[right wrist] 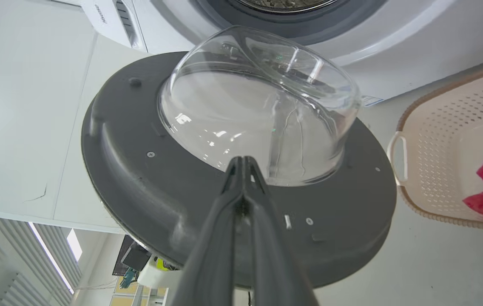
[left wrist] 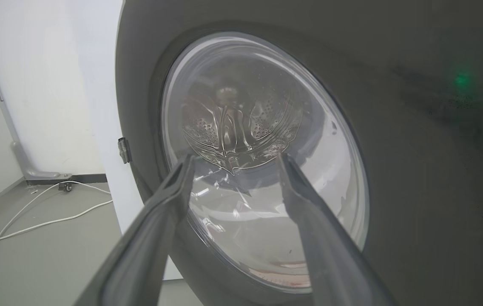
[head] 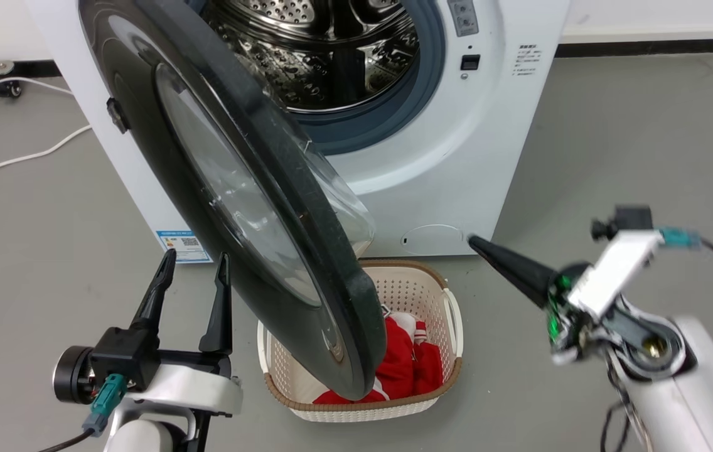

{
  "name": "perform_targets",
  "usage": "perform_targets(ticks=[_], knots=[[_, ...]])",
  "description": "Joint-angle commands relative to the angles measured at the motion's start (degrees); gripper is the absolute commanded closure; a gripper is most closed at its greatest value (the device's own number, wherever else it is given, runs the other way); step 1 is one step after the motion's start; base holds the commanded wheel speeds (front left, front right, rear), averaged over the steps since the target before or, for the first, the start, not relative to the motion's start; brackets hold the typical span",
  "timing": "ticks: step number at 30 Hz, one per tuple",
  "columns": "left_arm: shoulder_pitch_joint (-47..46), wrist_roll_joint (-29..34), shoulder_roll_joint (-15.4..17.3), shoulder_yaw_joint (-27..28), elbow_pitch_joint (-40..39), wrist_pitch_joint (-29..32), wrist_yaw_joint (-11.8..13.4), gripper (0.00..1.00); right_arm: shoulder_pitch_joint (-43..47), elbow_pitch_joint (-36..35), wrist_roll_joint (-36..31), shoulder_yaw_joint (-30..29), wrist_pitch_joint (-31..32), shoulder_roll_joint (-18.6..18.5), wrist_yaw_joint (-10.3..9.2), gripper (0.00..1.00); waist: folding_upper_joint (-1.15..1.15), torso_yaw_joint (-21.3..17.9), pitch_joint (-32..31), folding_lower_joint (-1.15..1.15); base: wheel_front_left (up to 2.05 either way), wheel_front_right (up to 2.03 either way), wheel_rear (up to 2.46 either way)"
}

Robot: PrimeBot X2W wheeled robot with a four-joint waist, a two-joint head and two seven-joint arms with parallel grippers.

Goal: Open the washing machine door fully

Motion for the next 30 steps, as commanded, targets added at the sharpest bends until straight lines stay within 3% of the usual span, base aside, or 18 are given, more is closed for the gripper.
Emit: perform_targets(ticks=[1, 2, 3, 4, 10, 17, 21, 25, 30], knots=[[1.0, 0.2, 0.0, 0.3, 0.1, -0.1, 0.0, 0.00, 2.1, -1.0, 0.0, -0.7, -1.3, -0.5, 0.00, 1.00, 0.00, -0.4, -0.4, 0.01, 0.00, 0.00, 0.00], [1.2, 0.3, 0.0, 0.5, 0.2, -0.1, 0.0, 0.00, 4.2, -2.0, -0.1, -1.4, -2.5, -0.5, 0.00, 1.00, 0.00, -0.7, -0.7, 0.01, 0.00, 0.00, 0.00], [1.9, 0.3, 0.0, 1.0, 0.1, -0.1, 0.0, 0.00, 9.7, -5.1, -0.6, -3.3, -7.0, -0.1, 0.00, 0.31, 0.00, -1.4, -1.2, 0.01, 0.00, 0.00, 0.00], [2.2, 0.3, 0.0, 1.1, 0.1, -0.1, 0.0, 0.00, 11.1, -6.4, -0.9, -3.9, -8.7, 0.0, 0.00, 0.00, 0.00, -1.5, -1.3, 0.01, 0.00, 0.00, 0.00], [2.8, 0.1, 0.0, 1.8, 0.2, -0.1, -0.1, 0.00, 16.8, -12.6, -12.8, -5.8, -25.4, 0.0, 0.00, 0.00, 0.00, -2.2, -1.7, 0.01, 0.00, 0.00, 0.00], [3.3, 0.0, 0.0, 2.4, 0.3, -0.1, -0.1, 0.00, 18.6, -11.1, -39.3, -6.6, -44.5, 0.6, 0.00, 0.00, 0.00, -2.9, -2.5, 0.01, 0.00, 0.00, 0.00], [3.3, 0.1, 0.0, 2.7, 0.2, -0.1, 0.1, 0.00, 18.8, -12.1, -55.7, -11.5, -49.0, 2.4, -0.01, 0.00, 0.00, -3.1, -3.0, 0.01, 0.00, 0.00, 0.00], [3.4, 0.3, 0.0, 3.1, -0.1, -0.1, 0.4, 0.00, 20.0, -17.8, -72.4, -15.5, -50.2, 4.6, -0.01, 0.00, 0.00, -3.1, -3.1, 0.01, 0.00, 0.00, 0.00], [3.5, 0.4, 0.0, 3.4, -0.4, -0.1, 0.3, 0.00, 23.3, -22.8, -85.9, -15.2, -49.6, 6.2, -0.01, 0.00, 0.00, -3.1, -3.1, 0.01, 0.00, 0.00, 0.00]])
